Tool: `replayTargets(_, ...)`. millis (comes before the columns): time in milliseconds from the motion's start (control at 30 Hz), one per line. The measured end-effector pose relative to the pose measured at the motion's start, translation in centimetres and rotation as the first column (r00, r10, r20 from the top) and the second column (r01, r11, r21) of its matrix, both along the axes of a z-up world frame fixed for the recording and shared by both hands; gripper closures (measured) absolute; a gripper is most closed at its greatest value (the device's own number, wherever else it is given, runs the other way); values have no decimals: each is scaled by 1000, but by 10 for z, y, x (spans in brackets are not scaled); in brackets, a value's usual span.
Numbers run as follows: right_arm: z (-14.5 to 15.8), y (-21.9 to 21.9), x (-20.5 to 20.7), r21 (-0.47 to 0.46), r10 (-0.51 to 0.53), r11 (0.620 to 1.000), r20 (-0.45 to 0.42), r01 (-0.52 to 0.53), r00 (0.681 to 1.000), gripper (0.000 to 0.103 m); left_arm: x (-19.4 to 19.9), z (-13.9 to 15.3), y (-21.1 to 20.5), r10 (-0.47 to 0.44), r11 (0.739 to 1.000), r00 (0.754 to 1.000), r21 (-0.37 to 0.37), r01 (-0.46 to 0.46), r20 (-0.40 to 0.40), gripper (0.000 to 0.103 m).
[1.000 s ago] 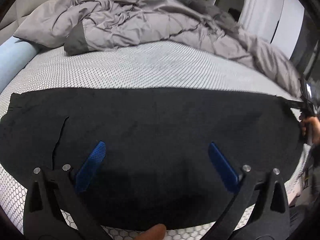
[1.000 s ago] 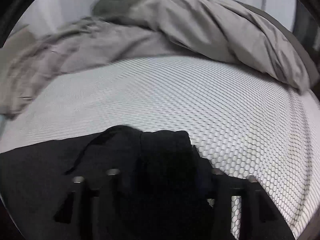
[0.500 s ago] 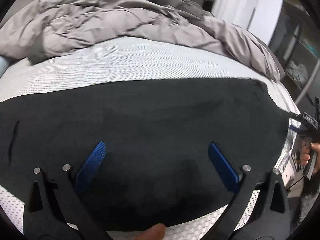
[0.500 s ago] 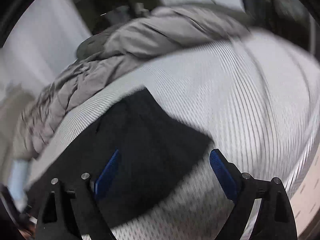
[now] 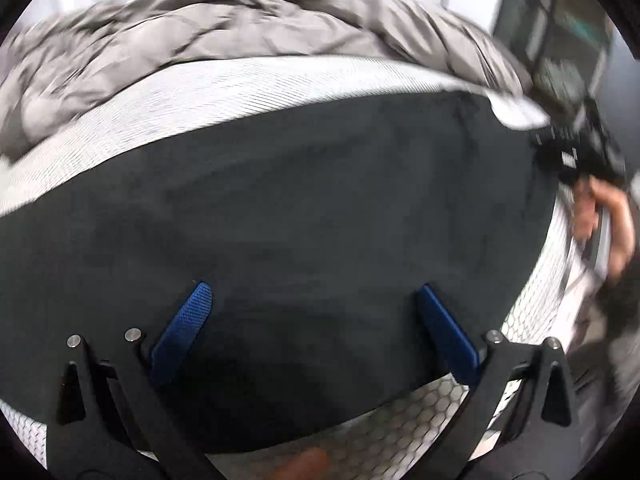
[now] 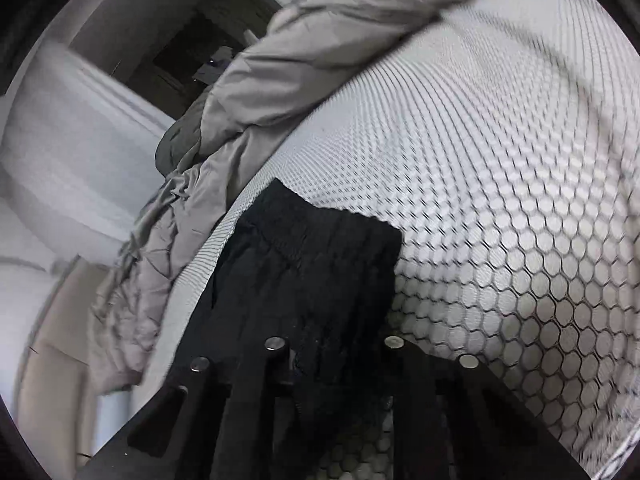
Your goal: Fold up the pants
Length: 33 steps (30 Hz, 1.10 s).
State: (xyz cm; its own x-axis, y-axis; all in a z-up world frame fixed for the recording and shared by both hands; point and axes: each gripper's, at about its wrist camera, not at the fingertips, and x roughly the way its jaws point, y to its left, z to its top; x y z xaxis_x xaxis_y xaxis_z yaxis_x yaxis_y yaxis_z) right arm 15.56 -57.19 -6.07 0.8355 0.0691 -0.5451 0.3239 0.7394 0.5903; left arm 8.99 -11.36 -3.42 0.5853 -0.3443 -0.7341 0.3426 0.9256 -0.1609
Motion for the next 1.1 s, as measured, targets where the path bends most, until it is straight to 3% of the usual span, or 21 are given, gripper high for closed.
replayTargets(100, 31, 37, 1, -197, 46, 980, 21, -41, 999, 92, 1, 15, 50, 117, 991, 993, -60, -116, 16, 0)
replayTargets(200, 58, 78, 6, -282, 148, 951, 48, -129, 988, 93, 3, 24, 101, 223, 970, 975, -106, -220, 17, 1)
replayTargets(300, 90, 144, 8, -370, 296, 896, 82, -247, 952, 93, 3, 27, 144, 316, 943, 948, -123, -311, 26, 1)
replayTargets(367, 108, 208, 19, -422, 438, 830, 85, -366, 895, 93, -2, 28, 176, 375, 919, 927, -140, -370, 15, 1)
replayTargets(467, 118, 304, 31, -456, 672, 672, 44, -584, 739, 91, -2, 27, 221, 463, 875, 886, -161, -457, -2, 1)
replayTargets(500, 114, 334, 36, -452, 740, 601, 3, -659, 672, 90, -1, 28, 233, 486, 861, 874, -169, -479, -1, 1)
replayTargets(567, 86, 395, 44, -384, 870, 392, -140, -836, 472, 70, -6, 28, 258, 531, 831, 848, -194, -522, -8, 1)
replayTargets(600, 64, 421, 45, -341, 898, 288, -228, -895, 377, 67, -8, 28, 267, 537, 824, 843, -206, -528, -13, 1)
replayTargets(633, 46, 438, 40, -322, 900, 211, -304, -923, 312, 67, -8, 29, 275, 542, 818, 840, -217, -532, -17, 1)
replayTargets(667, 30, 448, 35, -323, 889, 152, -368, -934, 272, 67, -8, 30, 278, 543, 817, 840, -222, -532, -15, 1)
replayTargets(733, 22, 446, 22, -337, 899, 97, -373, -937, 227, 67, -6, 31, 278, 527, 827, 850, -226, -515, -8, 1)
replayTargets(800, 28, 428, 20, -361, 907, 116, -342, -925, 247, 63, -1, 29, 268, 485, 851, 874, -222, -476, -16, 1)
replayTargets(867, 42, 395, 13, -384, 901, 196, -293, -902, 321, 47, 3, 23, 250, 429, 878, 902, -215, -427, -36, 1)
replayTargets(933, 52, 352, 12, -387, 878, 312, -231, -868, 419, 38, 6, 18, 221, 369, 906, 928, -203, -371, -49, 1)
replayTargets(1000, 52, 320, 5, -399, 835, 406, -206, -822, 511, 35, 8, 9, 190, 295, 943, 953, -143, -301, -60, 1)
replayTargets(1033, 49, 305, 8, -412, 792, 450, -227, -793, 567, 35, 9, 3, 174, 264, 958, 962, -94, -270, -67, 1)
replayTargets(1100, 26, 287, 14, -433, 699, 468, -352, -771, 622, 35, 6, -10, 149, 216, 976, 973, 49, -213, -78, 0)
